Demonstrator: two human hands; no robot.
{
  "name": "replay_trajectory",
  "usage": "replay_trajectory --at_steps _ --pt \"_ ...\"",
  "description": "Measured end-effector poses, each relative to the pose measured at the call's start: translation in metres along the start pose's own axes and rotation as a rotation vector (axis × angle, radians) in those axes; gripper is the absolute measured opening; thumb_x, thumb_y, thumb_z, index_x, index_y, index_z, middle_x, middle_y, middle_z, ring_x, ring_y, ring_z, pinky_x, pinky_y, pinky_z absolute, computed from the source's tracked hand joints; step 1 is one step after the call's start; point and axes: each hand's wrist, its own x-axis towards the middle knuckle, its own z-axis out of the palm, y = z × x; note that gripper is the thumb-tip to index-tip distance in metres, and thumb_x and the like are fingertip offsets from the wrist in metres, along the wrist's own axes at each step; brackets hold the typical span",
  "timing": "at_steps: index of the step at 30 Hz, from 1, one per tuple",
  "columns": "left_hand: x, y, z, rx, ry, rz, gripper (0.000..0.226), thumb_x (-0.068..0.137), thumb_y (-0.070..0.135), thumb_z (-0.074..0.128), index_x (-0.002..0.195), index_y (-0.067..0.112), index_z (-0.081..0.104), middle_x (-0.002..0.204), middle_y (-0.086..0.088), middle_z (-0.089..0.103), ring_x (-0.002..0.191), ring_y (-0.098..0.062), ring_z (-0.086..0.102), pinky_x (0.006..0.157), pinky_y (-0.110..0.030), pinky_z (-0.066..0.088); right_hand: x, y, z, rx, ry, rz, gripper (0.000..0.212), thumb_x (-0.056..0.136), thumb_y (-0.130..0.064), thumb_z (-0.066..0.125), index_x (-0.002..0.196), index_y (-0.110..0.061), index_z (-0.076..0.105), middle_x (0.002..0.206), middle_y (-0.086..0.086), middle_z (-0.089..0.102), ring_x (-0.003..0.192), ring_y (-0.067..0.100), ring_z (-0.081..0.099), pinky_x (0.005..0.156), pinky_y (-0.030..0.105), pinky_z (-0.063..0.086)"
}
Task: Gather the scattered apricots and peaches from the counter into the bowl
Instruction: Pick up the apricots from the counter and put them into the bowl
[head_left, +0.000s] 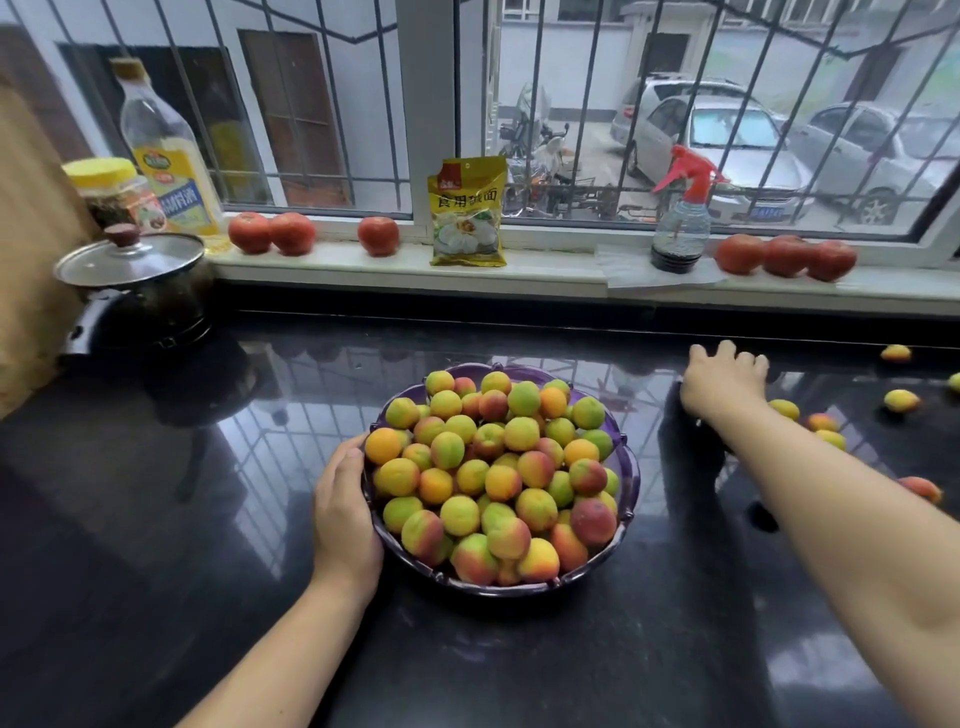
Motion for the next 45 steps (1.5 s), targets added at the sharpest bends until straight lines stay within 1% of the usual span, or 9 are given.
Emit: replay_trajectory --at_steps 3,8,18,23,27,32,38,40,45 --pt "0.001 -0.001 0.0 -0.008 0.004 -0.002 0.035 0.095 0.037 0.045 0.096 0.026 0.078 0.105 -0.002 0.078 0.106 -0.023 0.069 0.098 -0.047 0.055 0.008 0.001 0.006 -0.038 -0.032 -0.036 0.036 0.094 -0.02 0.049 0.129 -0.012 0.051 0.131 0.018 0.052 0.122 0.04 0.051 0.109 0.049 0.033" --pt "-0.002 0.003 0.003 -0.009 0.013 0.018 0.034 0.105 0.024 0.043 0.095 0.022 0.076 0.096 0.008 0.078 0.095 -0.008 0.069 0.092 -0.041 0.053 0.001 -0.008 0.005 -0.002 0.151 -0.179 0.031 0.09 -0.021 0.058 0.121 -0.016 0.057 0.118 0.013 0.056 0.112 0.037 0.055 0.098 0.044 0.041" --pt "0.002 -0.003 -0.002 0.009 0.001 -0.01 0.037 0.094 0.038 0.045 0.101 0.022 0.078 0.108 -0.002 0.078 0.112 -0.028 0.069 0.102 -0.053 0.055 -0.116 -0.033 -0.069 1.221 0.066 -0.293 0.029 0.092 -0.018 0.07 0.119 -0.027 0.068 0.114 0.002 0.066 0.101 0.021 0.064 0.081 0.029 0.051" --pt "0.002 -0.003 -0.003 -0.003 0.002 -0.04 0.035 0.094 0.038 0.046 0.098 0.024 0.078 0.107 -0.003 0.077 0.108 -0.025 0.069 0.101 -0.051 0.055 -0.177 -0.019 -0.083 1.497 -0.119 -0.34 0.031 0.095 -0.012 0.068 0.121 -0.028 0.068 0.108 -0.002 0.075 0.099 0.013 0.072 0.089 0.029 0.056" --pt "0.002 -0.003 -0.004 0.014 -0.02 -0.029 0.036 0.096 0.036 0.045 0.101 0.022 0.078 0.107 -0.005 0.077 0.107 -0.026 0.07 0.101 -0.055 0.056 -0.191 -0.014 -0.076 1.399 -0.14 -0.371 0.033 0.096 -0.008 0.066 0.123 -0.026 0.067 0.104 -0.001 0.076 0.096 0.011 0.071 0.088 0.026 0.056" --pt "0.0 0.0 -0.002 -0.027 -0.022 -0.05 0.034 0.093 0.039 0.045 0.094 0.033 0.079 0.106 0.0 0.078 0.11 -0.025 0.07 0.099 -0.05 0.057 -0.186 -0.011 -0.069 1.132 0.07 -0.332 0.032 0.092 -0.012 0.07 0.119 -0.029 0.063 0.102 -0.011 0.068 0.081 -0.002 0.062 0.071 0.012 0.047" --pt "0.0 0.001 -0.002 -0.023 -0.029 -0.047 0.035 0.093 0.04 0.045 0.09 0.037 0.08 0.104 0.002 0.078 0.109 -0.026 0.07 0.099 -0.051 0.056 -0.191 -0.009 -0.073 0.937 -0.08 -0.437 0.031 0.099 -0.026 0.06 0.128 -0.036 0.063 0.111 -0.008 0.063 0.098 0.008 0.061 0.088 0.031 0.052" --pt "0.0 0.002 -0.001 -0.025 -0.029 -0.05 0.035 0.093 0.04 0.045 0.089 0.038 0.08 0.102 0.003 0.078 0.108 -0.025 0.07 0.098 -0.05 0.057 -0.19 -0.009 -0.074 0.886 -0.118 -0.458 0.03 0.101 -0.034 0.056 0.131 -0.039 0.057 0.103 -0.011 0.065 0.091 0.005 0.06 0.079 0.025 0.048" --pt "0.0 0.0 -0.003 -0.022 -0.032 -0.043 0.035 0.094 0.04 0.044 0.091 0.037 0.079 0.104 0.002 0.078 0.109 -0.025 0.07 0.1 -0.052 0.056 -0.183 -0.018 -0.069 0.616 0.006 -0.521 0.015 0.103 -0.037 0.048 0.105 -0.031 0.061 0.1 -0.007 0.059 0.098 0.016 0.049 0.081 0.032 0.039"
